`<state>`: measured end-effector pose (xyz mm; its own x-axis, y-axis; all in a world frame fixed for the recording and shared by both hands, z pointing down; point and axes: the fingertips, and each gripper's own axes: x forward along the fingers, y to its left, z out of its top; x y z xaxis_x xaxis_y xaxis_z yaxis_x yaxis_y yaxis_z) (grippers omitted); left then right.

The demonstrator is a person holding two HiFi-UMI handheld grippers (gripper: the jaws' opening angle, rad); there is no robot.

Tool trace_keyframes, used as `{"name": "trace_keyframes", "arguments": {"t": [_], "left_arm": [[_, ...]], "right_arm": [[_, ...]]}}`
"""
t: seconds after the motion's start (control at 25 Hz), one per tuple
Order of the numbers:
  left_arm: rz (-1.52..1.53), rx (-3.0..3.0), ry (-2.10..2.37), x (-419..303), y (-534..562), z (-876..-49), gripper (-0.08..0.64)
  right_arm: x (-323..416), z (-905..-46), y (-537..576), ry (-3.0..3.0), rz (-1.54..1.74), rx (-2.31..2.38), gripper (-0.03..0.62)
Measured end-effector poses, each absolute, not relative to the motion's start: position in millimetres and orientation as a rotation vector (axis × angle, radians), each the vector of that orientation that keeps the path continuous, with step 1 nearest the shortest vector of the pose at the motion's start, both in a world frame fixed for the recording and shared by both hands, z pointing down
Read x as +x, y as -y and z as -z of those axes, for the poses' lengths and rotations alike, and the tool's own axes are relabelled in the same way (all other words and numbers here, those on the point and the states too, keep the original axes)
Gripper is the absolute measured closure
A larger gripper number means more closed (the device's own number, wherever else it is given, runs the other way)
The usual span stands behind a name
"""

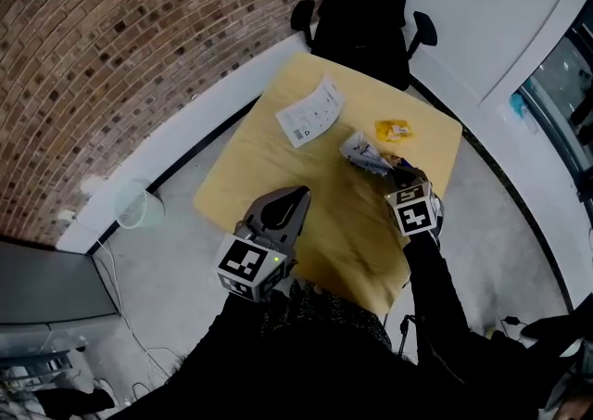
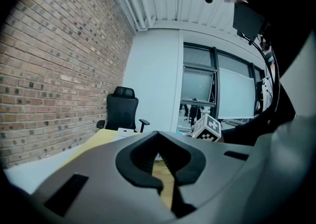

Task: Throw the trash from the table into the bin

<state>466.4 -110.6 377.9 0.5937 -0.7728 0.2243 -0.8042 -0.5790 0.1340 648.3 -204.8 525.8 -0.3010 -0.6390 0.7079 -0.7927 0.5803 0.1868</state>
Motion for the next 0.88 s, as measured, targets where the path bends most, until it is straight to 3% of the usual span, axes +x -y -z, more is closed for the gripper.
{"name": "trace_keyframes", "arguments": {"t": [0.88], "left_arm": [[-0.147, 2.418, 1.744, 378.7, 93.4, -343.7, 0.552]], "right_arm": [[531.3, -405.7, 210.2, 2.428, -0.022, 1.027, 0.581]]}}
